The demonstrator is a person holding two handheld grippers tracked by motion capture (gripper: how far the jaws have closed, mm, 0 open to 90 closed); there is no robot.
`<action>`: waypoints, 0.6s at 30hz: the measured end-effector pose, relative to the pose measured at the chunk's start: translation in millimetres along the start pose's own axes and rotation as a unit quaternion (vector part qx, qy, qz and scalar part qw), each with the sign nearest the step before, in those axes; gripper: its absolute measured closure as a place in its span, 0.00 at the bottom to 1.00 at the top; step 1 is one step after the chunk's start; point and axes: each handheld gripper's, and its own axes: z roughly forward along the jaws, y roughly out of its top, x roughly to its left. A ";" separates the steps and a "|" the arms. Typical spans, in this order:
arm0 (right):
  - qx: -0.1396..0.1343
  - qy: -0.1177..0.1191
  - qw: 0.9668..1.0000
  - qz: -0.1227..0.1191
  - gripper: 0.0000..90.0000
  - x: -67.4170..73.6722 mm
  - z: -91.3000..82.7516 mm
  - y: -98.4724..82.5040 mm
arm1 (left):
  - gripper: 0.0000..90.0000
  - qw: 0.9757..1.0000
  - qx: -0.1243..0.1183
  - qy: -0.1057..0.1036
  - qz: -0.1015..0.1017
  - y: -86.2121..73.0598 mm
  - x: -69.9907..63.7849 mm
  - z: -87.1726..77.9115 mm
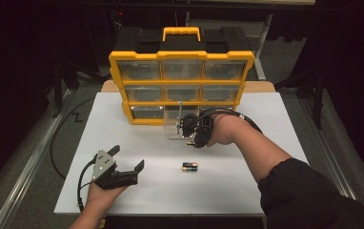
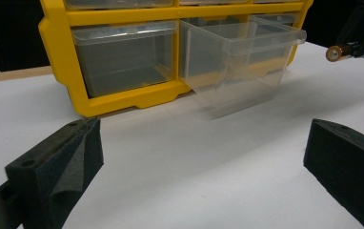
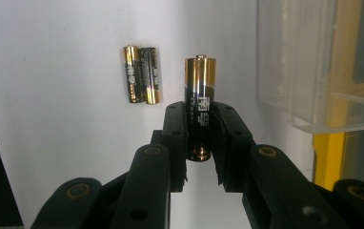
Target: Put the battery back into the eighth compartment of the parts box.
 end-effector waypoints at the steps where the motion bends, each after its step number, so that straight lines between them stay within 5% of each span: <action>1: -0.001 -0.001 1.000 0.000 0.87 -1.3 -0.7 0.3 | 0.00 1.000 0.000 0.000 0.000 0.0 0.1 -0.1; 18: -0.002 -0.016 1.000 0.011 0.87 -23.4 -13.2 5.2 | 0.00 1.000 -0.003 0.000 -0.004 -0.1 0.4 -0.5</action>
